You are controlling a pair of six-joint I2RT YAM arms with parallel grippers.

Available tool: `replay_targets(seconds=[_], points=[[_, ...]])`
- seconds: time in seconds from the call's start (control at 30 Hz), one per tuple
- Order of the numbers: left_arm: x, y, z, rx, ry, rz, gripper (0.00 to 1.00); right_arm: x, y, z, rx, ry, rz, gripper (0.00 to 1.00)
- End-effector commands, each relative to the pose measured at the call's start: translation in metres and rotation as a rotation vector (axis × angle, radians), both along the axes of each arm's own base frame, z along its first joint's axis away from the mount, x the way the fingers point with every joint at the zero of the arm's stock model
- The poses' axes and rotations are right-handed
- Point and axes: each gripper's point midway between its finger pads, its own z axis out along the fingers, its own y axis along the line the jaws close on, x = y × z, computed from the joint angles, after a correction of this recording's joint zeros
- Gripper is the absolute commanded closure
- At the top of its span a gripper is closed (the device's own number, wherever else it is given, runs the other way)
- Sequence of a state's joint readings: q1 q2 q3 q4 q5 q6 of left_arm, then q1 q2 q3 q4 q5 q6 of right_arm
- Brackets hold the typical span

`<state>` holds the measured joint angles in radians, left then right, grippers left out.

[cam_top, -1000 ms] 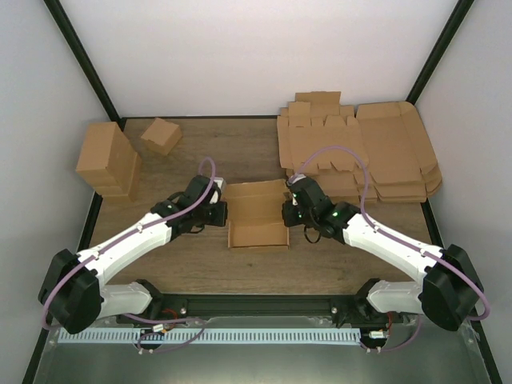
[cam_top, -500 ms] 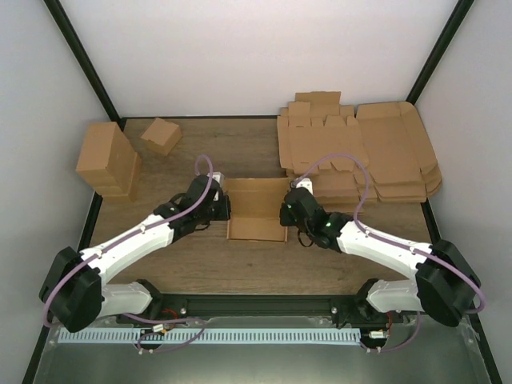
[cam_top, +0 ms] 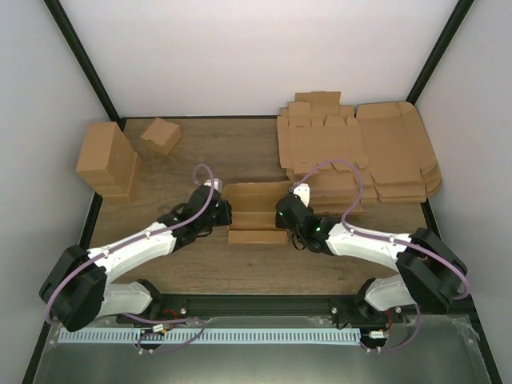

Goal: Fold the paper box

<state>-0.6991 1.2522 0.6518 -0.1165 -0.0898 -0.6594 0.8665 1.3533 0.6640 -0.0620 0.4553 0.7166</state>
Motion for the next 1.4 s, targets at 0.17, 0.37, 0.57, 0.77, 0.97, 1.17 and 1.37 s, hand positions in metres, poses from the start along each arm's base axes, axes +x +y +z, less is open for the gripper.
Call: replay_targets(seconds=[0.17, 0.37, 0.57, 0.77, 0.97, 1.17, 1.37], points=[[-0.005, 0.007, -0.017, 0.033, 0.029, 0.041, 0.96, 0.005, -0.003, 0.0, 0.005, -0.027, -0.055, 0.99], [-0.015, 0.012, -0.02, 0.035, 0.04, 0.03, 0.91, -0.005, -0.012, -0.012, -0.011, -0.016, -0.04, 0.99], [-0.016, 0.015, 0.015, 0.056, 0.013, 0.008, 0.53, -0.008, -0.015, -0.013, -0.029, -0.025, -0.021, 0.99], [-0.033, 0.014, 0.044, 0.066, 0.046, -0.082, 0.26, -0.009, -0.014, -0.015, -0.046, -0.041, 0.016, 0.99], [-0.05, 0.009, 0.073, 0.058, 0.064, -0.193, 0.08, -0.011, -0.005, -0.011, -0.046, -0.083, 0.102, 0.99], [-0.039, 0.001, 0.107, 0.07, -0.018, -0.296, 0.04, -0.014, 0.013, 0.002, -0.052, -0.155, 0.25, 0.99], [-0.026, -0.02, 0.107, 0.154, 0.01, -0.481, 0.17, -0.017, 0.028, 0.006, -0.068, -0.175, 0.359, 0.99]])
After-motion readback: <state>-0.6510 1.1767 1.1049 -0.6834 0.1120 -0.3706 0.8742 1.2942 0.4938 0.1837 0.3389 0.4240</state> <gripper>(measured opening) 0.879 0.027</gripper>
